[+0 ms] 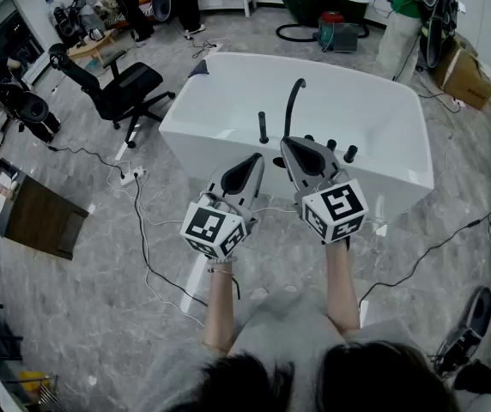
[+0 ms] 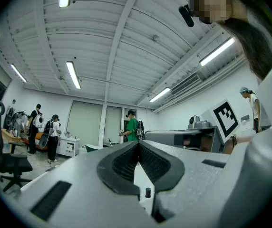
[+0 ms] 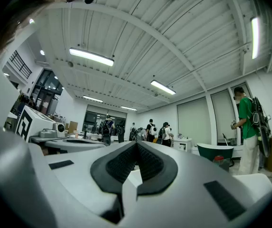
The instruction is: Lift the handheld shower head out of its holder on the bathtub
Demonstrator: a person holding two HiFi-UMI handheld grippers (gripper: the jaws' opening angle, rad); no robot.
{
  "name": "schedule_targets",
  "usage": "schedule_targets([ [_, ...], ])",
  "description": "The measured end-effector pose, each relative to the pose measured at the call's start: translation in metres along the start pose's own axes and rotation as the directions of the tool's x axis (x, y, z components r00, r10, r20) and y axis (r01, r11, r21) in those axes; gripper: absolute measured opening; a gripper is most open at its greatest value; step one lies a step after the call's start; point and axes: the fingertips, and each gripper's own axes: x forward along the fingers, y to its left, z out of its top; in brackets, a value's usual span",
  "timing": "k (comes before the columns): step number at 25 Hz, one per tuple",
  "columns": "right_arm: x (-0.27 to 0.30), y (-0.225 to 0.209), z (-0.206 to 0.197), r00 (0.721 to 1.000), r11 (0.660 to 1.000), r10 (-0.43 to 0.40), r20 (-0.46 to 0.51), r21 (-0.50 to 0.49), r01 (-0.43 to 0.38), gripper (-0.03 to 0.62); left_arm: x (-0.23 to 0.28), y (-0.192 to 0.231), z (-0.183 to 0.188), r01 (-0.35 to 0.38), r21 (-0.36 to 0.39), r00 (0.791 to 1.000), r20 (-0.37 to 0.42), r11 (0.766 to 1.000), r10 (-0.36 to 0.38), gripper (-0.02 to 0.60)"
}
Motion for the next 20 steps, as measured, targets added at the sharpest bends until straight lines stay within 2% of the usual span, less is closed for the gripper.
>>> schedule_targets([
  [11, -0.015, -0.027, -0.011, 0.999, 0.999, 0.029, -0.015, 0.014, -0.029, -0.002, 0.024, -0.015, -0.019, -0.042, -0.018, 0.998, -0.038, 0.999, 0.041, 0.005],
  [20, -0.018, -0.035, -0.023, 0.997, 0.992, 0.083, 0.002, 0.1, -0.083, -0.002, 0.02, -0.021, -0.035, -0.104, -0.031, 0.989, -0.105, 0.994, 0.101, 0.005],
])
